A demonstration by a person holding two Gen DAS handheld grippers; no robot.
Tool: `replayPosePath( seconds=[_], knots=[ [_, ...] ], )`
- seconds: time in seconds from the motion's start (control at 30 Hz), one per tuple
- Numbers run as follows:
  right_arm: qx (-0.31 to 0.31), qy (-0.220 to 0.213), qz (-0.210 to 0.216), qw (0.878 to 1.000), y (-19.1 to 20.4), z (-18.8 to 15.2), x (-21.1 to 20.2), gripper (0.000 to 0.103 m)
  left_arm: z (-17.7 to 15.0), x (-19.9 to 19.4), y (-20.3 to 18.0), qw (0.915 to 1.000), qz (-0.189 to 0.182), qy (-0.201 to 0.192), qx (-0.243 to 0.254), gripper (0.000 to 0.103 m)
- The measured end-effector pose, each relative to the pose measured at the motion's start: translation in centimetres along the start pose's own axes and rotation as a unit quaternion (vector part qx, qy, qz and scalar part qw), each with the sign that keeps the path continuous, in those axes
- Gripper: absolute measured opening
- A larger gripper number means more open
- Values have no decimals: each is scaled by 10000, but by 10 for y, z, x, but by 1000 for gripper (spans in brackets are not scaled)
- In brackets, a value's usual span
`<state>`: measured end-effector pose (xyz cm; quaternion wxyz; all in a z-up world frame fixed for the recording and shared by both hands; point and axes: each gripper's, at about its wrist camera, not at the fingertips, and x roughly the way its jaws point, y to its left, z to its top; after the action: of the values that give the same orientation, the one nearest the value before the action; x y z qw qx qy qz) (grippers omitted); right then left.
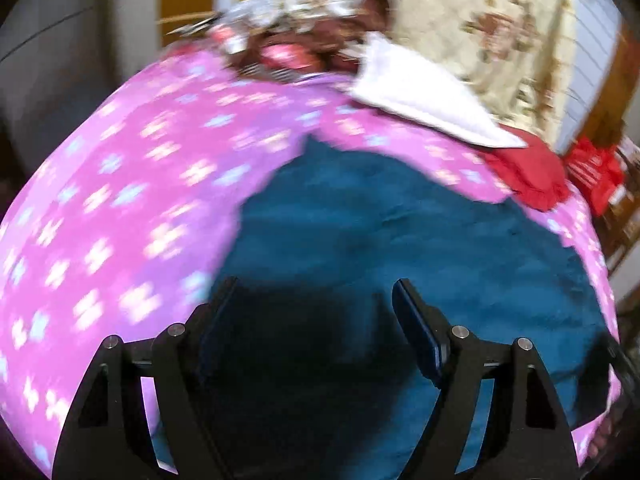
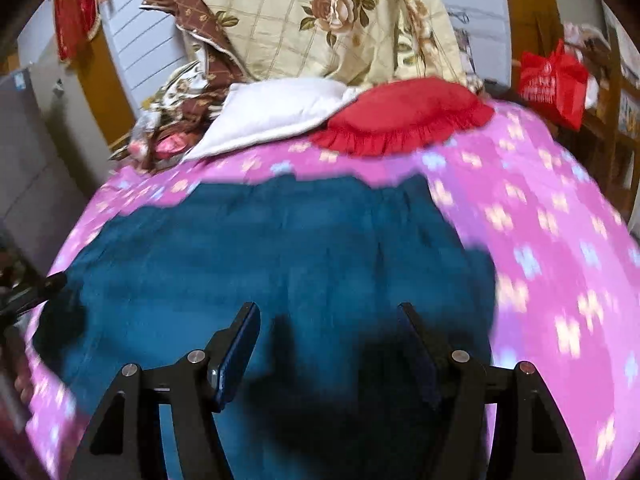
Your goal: Fold large clothes
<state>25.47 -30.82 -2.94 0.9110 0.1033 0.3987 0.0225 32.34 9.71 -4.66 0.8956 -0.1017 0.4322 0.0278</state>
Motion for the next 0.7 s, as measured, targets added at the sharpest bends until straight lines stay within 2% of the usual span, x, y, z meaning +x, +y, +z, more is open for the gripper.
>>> replayPosePath(
  seconds=[0.07, 0.17, 0.2, 0.27, 0.37, 0.47, 0.57, 0.63, 0.7],
  knots=[
    [134, 98, 73, 9998, -9, -29, -16, 68, -16, 4, 33, 9992, 211, 174, -303, 78],
    [248, 167, -8, 9996, -25, -58, -29, 68, -35, 10, 69, 9931, -191, 622, -979, 78],
    [323, 131, -49, 9994, -31, -65, -35, 68, -41, 7, 79, 9880, -402, 700, -1318, 78],
    [471, -53, -79, 9988, -37, -74, -49, 68, -48, -2, 83, 9832, -627, 705, -1566, 77],
    [819, -382, -177, 9958, -48, -85, -65, 68, -59, -24, 70, 9871, -650, 477, -1383, 78],
    [1215, -394, -137, 9917, -65, -94, -60, 68, -71, -39, 61, 9916, -538, 125, -1171, 78],
    [1442, -120, 171, 9893, -75, -98, -45, 68, -77, -39, 64, 9898, -652, -143, -1262, 78],
    [1394, -107, 207, 9900, -72, -97, -41, 69, -80, -36, 70, 9869, -778, -277, -1388, 79],
    [1256, -96, 205, 9918, -67, -95, -37, 73, -82, -33, 80, 9831, -961, -340, -1523, 80]
  ],
)
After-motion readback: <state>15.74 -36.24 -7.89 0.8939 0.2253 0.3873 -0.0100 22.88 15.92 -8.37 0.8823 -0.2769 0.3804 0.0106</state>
